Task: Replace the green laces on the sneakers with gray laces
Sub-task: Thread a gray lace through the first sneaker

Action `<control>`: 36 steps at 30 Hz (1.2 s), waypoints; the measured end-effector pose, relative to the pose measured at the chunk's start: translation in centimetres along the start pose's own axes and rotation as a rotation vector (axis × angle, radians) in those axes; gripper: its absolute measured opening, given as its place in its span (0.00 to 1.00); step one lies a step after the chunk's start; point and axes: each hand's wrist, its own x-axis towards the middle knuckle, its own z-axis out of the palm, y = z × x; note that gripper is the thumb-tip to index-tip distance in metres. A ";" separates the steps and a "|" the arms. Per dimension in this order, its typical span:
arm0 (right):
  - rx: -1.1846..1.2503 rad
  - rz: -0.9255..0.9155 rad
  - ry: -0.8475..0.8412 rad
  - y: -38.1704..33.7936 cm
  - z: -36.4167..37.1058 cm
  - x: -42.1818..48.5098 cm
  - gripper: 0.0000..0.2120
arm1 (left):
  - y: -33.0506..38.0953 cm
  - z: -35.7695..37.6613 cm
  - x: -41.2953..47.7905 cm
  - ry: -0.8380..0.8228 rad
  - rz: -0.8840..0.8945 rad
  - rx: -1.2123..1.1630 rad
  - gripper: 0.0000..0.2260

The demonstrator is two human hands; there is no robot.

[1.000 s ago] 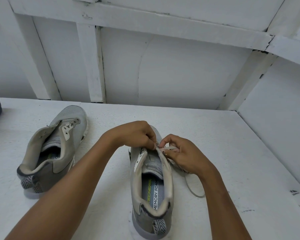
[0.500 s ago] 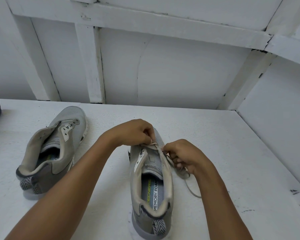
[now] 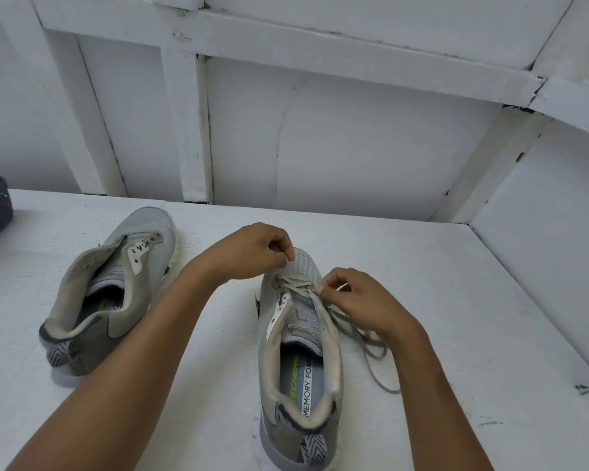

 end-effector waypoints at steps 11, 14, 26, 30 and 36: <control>-0.187 -0.120 -0.047 0.6 -0.1 0.4 0.04 | 0.7 0.8 0.2 -0.062 0.026 -0.002 0.06; -0.065 -0.074 -0.067 0.5 -0.2 0.4 0.05 | 0.6 0.8 0.1 -0.071 0.025 -0.031 0.06; 0.060 0.163 -0.062 -0.6 -1.0 1.2 0.17 | 0.5 0.6 0.0 -0.079 0.026 -0.035 0.05; 0.103 0.201 -0.153 -0.3 -1.4 1.4 0.14 | 0.4 0.7 0.0 -0.095 0.016 -0.040 0.05; 0.242 0.095 -0.153 0.2 -1.3 1.2 0.09 | 0.1 0.9 0.2 -0.103 0.024 -0.053 0.06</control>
